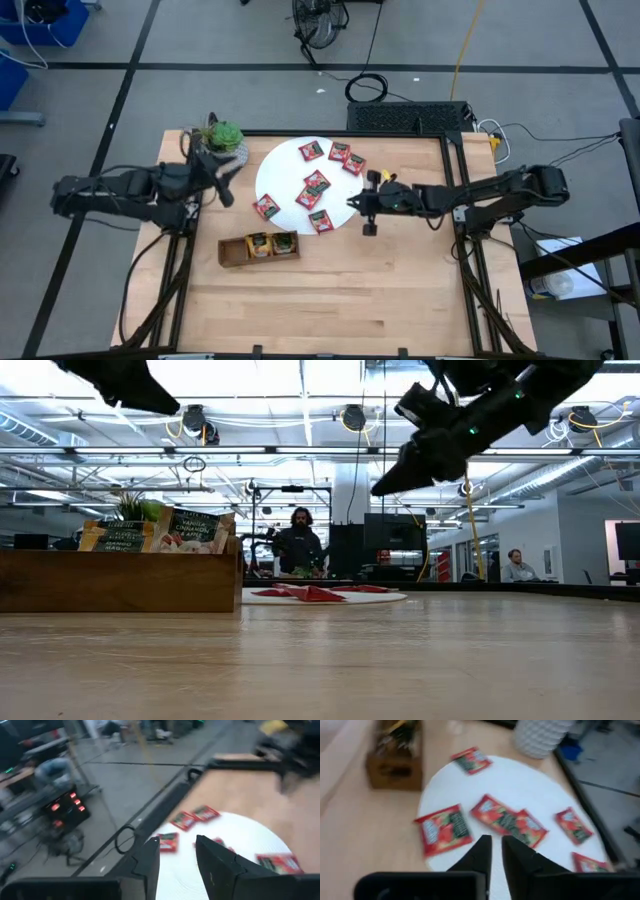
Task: Pick & Place Tea
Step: Put the red tea bag into the left section of the wooden organizer
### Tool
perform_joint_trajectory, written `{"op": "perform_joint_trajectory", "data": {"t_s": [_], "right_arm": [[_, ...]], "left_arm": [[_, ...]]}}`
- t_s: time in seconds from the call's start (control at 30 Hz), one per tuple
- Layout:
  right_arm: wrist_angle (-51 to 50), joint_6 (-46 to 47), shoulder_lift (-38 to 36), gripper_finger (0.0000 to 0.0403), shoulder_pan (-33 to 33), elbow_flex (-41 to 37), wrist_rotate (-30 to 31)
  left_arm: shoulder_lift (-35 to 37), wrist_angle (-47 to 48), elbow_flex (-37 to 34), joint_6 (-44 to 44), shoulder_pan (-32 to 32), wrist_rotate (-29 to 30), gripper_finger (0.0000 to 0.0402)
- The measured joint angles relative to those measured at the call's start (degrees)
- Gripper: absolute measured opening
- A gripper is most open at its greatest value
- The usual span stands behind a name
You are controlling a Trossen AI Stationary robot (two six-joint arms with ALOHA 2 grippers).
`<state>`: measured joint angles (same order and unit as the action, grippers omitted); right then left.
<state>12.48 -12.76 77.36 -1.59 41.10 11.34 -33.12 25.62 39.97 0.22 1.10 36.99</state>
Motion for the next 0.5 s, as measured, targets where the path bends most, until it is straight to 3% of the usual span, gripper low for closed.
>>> {"op": "perform_joint_trajectory", "data": {"t_s": [0.1,0.23,0.37,0.5], "right_arm": [[0.63,-0.01,1.20,0.0073,0.89,-0.24,-2.69],[4.65,-3.40,7.77,0.0157,4.56,-0.19,-3.35],[4.67,-8.66,16.84,0.0224,7.72,3.80,3.23],[3.60,-10.76,24.77,0.0240,8.46,9.86,7.44]], "left_arm": [[1.15,-1.89,0.00,-1.84,-5.06,1.09,0.0149],[1.34,-4.25,0.00,-2.01,-9.30,2.05,0.0175],[0.94,-5.93,0.00,-2.13,-10.96,2.03,0.0196],[0.85,-6.20,0.00,-2.46,-11.10,1.90,0.0210]]}}
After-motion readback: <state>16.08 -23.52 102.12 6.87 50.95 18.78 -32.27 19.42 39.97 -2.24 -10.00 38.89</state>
